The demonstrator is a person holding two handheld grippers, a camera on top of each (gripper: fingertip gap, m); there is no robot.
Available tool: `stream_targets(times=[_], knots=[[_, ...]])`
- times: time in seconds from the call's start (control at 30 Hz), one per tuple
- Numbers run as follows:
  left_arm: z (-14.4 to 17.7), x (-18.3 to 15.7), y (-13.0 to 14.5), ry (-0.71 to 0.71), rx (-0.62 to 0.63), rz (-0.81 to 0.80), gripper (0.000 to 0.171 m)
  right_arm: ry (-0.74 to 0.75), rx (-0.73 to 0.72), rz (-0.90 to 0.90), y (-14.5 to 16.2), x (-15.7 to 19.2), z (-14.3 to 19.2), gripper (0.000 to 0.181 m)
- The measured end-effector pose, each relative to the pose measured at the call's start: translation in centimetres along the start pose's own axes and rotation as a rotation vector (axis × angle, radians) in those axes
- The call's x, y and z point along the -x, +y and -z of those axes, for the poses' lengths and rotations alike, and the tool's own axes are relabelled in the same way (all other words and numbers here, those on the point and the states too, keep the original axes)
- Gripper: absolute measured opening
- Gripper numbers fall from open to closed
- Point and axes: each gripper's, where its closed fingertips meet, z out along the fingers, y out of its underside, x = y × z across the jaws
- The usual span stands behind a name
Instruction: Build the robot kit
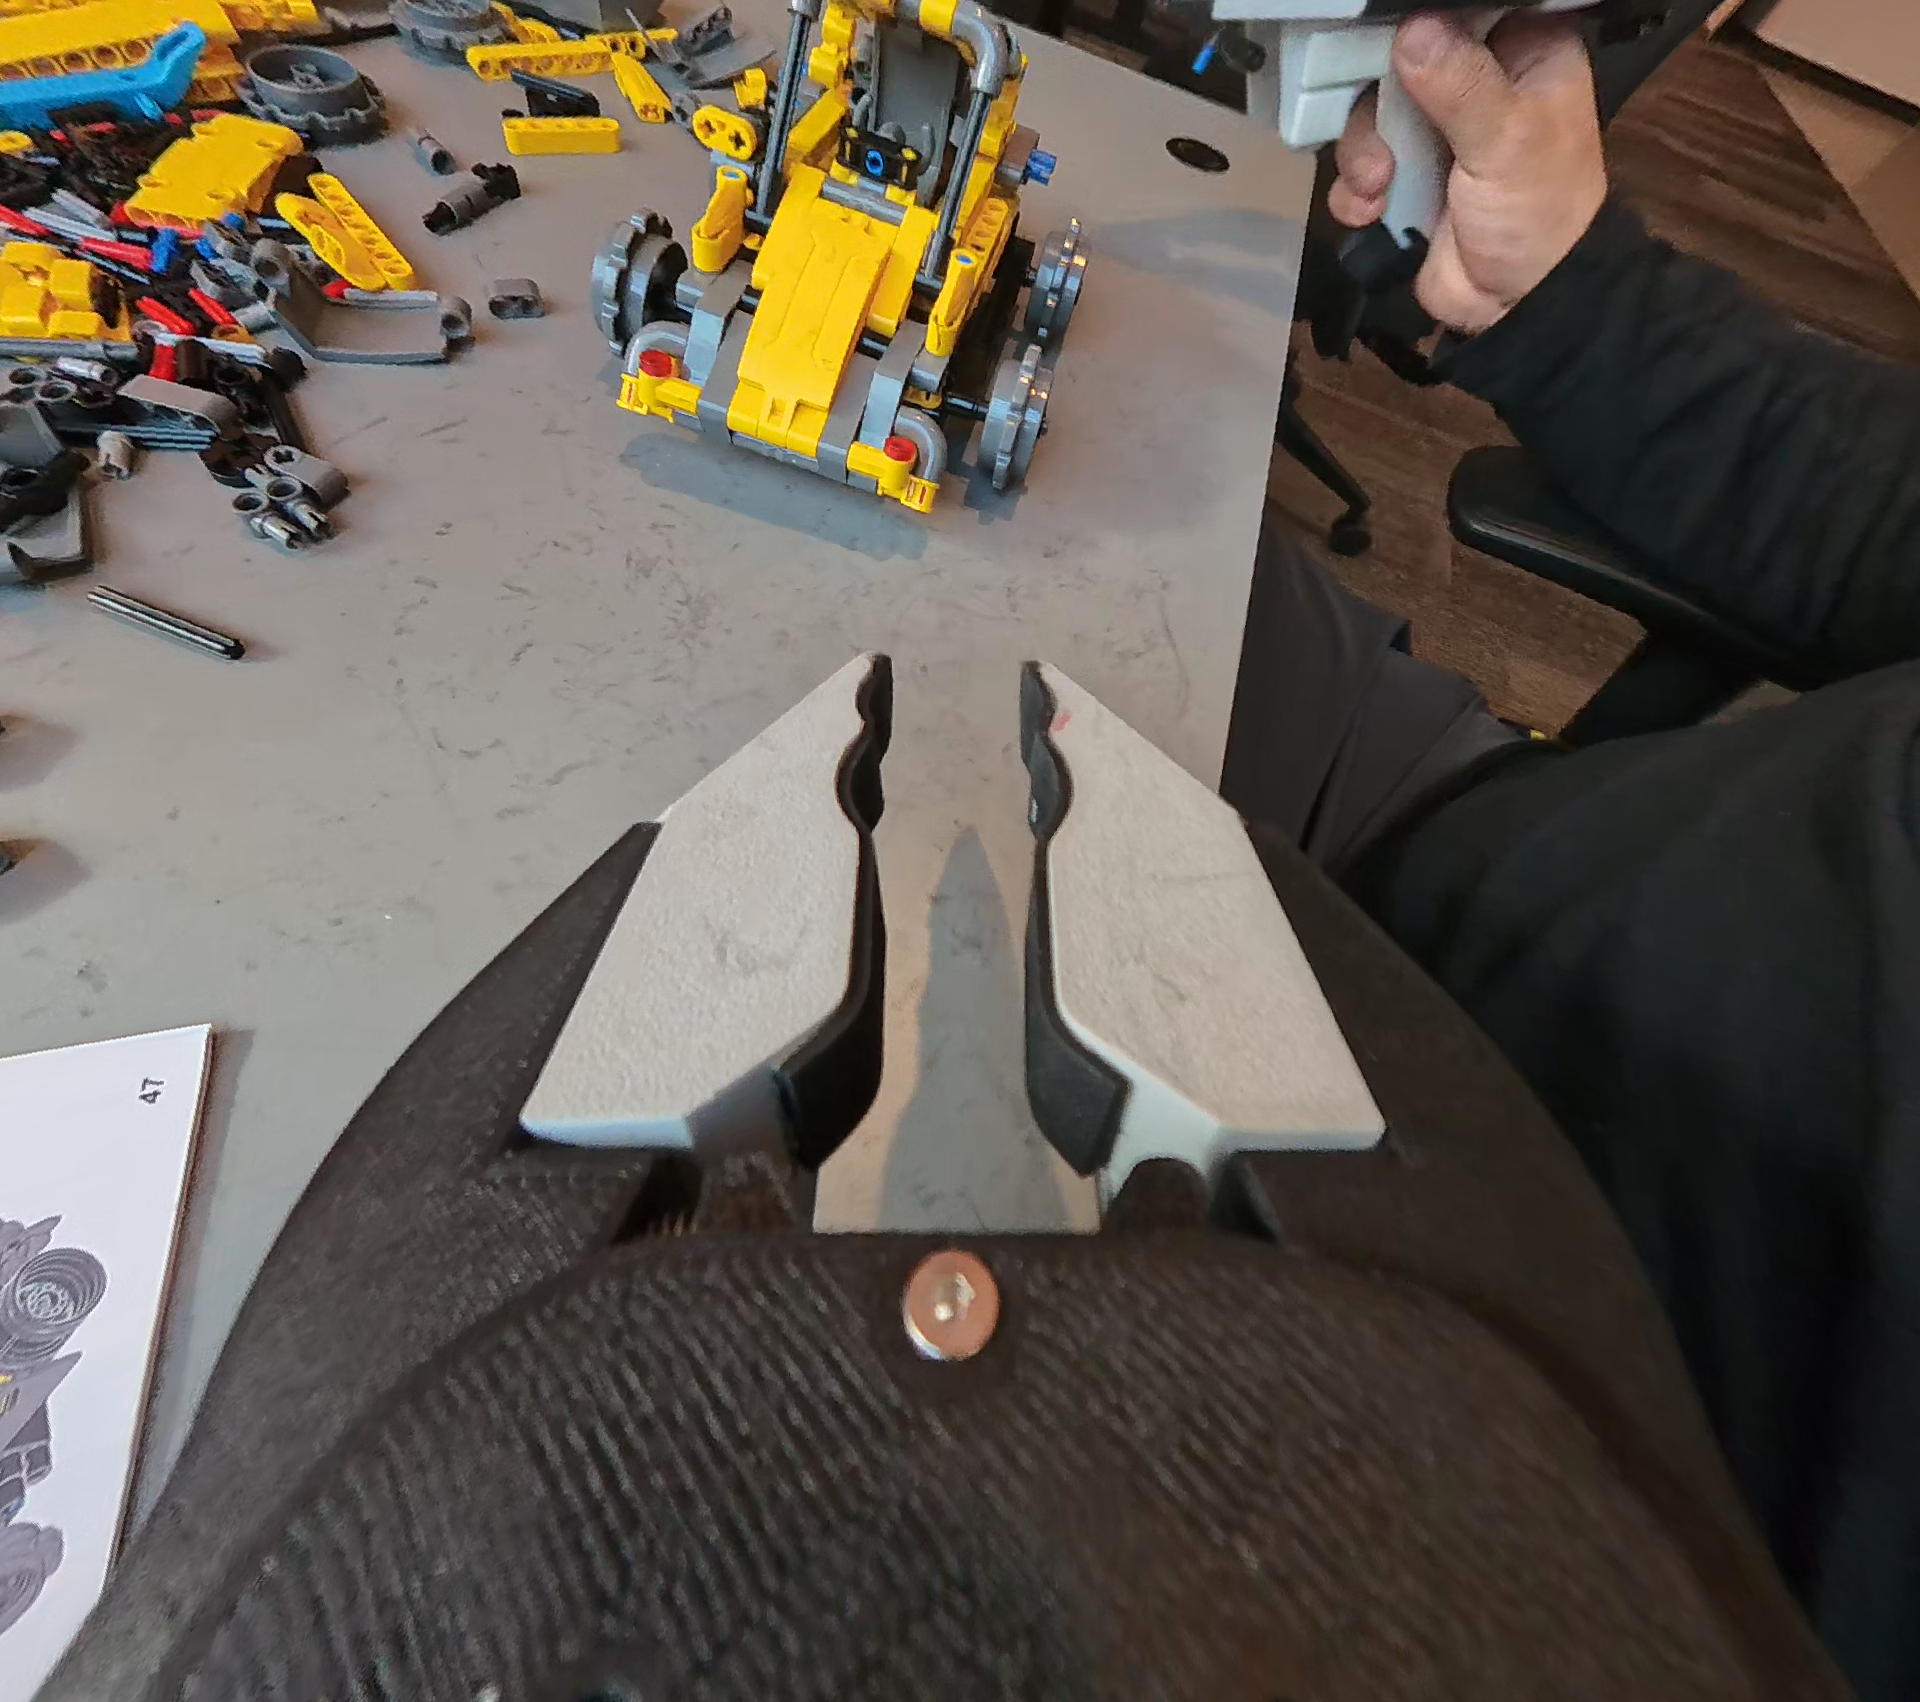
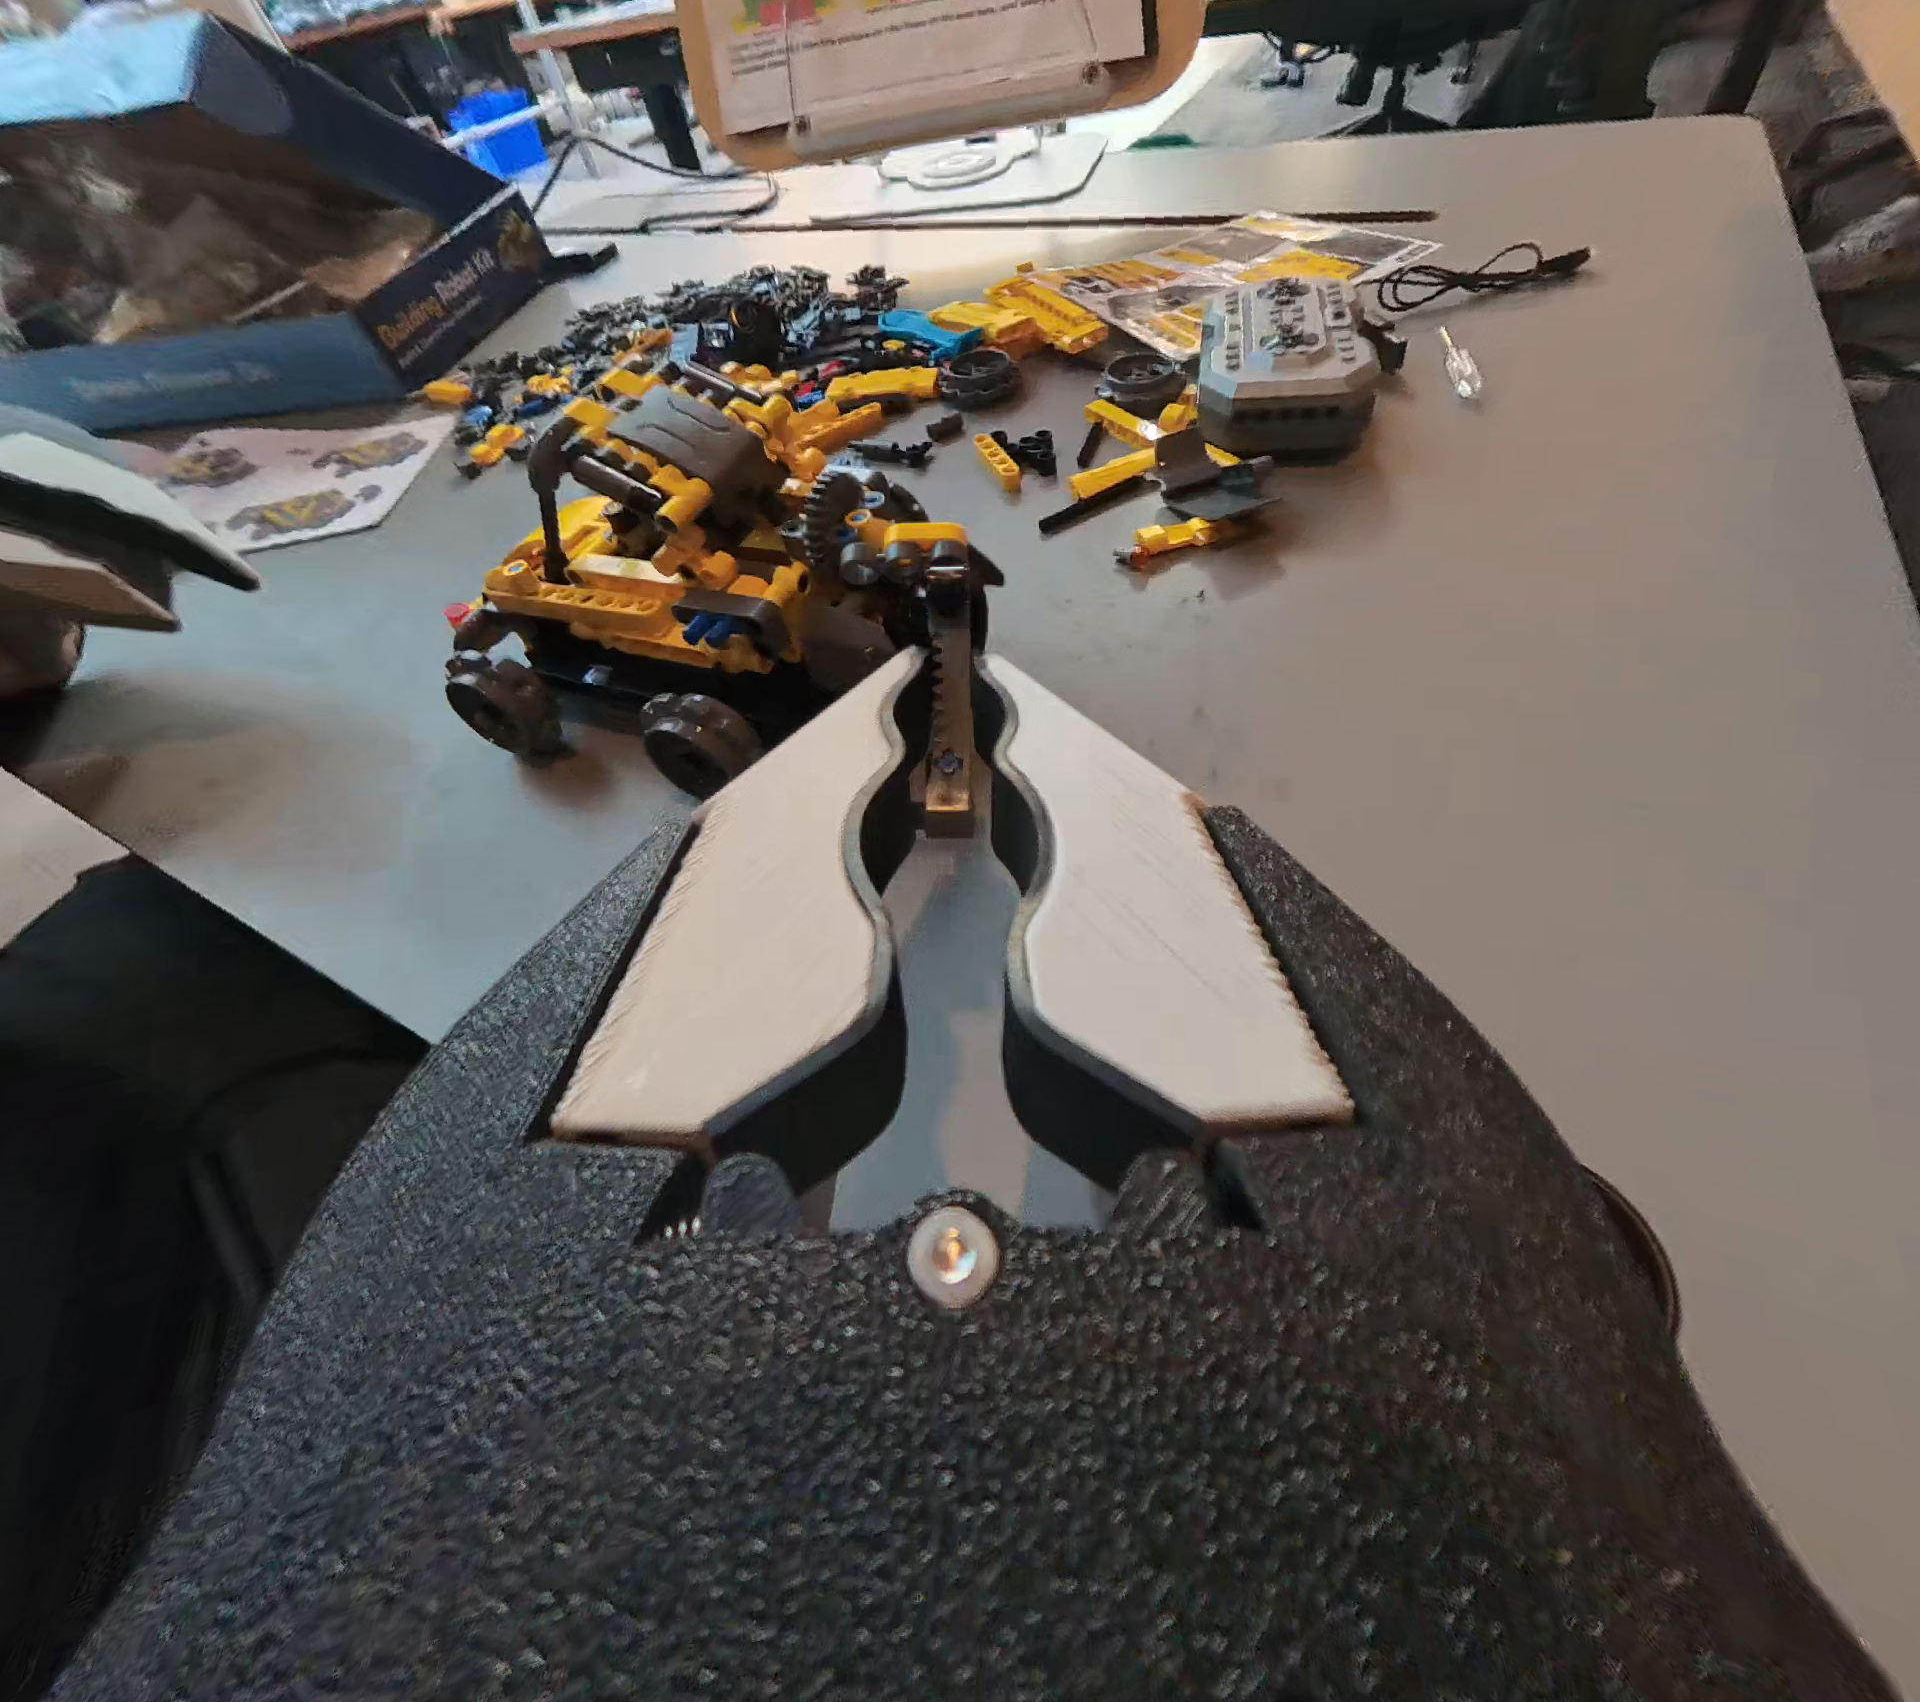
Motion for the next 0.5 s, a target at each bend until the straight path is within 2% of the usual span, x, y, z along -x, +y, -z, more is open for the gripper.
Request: stream_targets(times=[0.17,0.3,0.5], knots=[[-1.4,0.4,1.2,-0.044,0.115,-0.025,0.038,0.037,0.075,0.068,1.0,-0.4,-0.9,0.006],[-2.6,1.4,-0.7,-0.095,0.084,-0.069,0.079,0.009,0.106,0.072,2.0,-0.4,-1.4,0.006],[-6.0,3.3,-4.4,-0.055,0.135,-0.071,0.093,-0.029,0.148,0.098,3.1,0.0,-2.0,0.007]])
